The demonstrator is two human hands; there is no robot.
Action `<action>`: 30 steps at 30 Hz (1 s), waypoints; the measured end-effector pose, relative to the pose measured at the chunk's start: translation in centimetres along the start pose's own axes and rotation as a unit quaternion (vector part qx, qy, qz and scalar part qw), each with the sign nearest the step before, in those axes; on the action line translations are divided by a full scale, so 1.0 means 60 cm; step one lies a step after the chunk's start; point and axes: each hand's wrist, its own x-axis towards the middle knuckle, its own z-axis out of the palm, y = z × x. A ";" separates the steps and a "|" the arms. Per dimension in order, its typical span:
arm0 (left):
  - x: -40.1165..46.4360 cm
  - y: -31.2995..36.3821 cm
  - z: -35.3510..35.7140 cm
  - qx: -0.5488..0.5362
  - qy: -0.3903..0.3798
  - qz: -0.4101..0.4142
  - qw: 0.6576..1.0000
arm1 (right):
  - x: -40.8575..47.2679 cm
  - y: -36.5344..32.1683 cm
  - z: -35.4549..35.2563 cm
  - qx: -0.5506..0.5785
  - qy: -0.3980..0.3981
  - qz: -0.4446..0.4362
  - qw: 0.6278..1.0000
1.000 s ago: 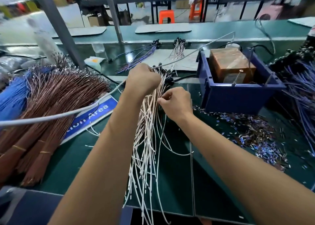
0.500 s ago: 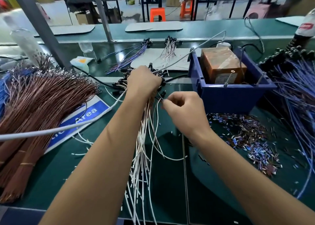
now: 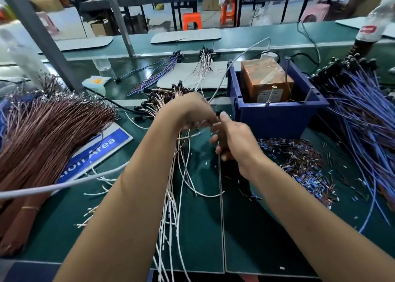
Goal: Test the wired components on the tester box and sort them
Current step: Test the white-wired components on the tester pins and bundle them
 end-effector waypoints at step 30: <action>-0.098 0.137 0.087 -0.655 0.212 0.181 0.702 | -0.062 -0.052 -0.111 0.089 -0.154 -0.219 0.959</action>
